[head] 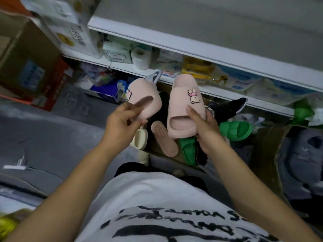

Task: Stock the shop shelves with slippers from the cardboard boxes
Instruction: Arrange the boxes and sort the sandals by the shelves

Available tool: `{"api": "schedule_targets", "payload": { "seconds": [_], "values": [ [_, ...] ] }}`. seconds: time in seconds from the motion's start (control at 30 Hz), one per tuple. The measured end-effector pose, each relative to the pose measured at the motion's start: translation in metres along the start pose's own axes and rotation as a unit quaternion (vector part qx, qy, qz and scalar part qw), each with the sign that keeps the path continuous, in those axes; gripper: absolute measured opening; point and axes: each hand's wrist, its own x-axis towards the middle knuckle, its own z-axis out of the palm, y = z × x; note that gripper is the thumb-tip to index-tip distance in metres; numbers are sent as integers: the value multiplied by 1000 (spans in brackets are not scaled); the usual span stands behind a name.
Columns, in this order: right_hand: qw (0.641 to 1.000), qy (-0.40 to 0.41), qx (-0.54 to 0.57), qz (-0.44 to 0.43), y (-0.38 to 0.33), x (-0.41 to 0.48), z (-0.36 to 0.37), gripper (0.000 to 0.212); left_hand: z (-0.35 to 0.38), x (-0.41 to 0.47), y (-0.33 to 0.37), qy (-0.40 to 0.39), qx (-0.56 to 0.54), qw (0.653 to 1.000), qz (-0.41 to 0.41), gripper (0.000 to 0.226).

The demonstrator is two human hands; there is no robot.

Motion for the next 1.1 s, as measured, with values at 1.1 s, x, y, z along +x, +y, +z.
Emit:
{"api": "schedule_targets", "payload": {
  "seconds": [1.1],
  "values": [
    [903,-79,135,-401,-268,-124,268,52,-375,184,106,138,175,794,566,25]
  ]
}}
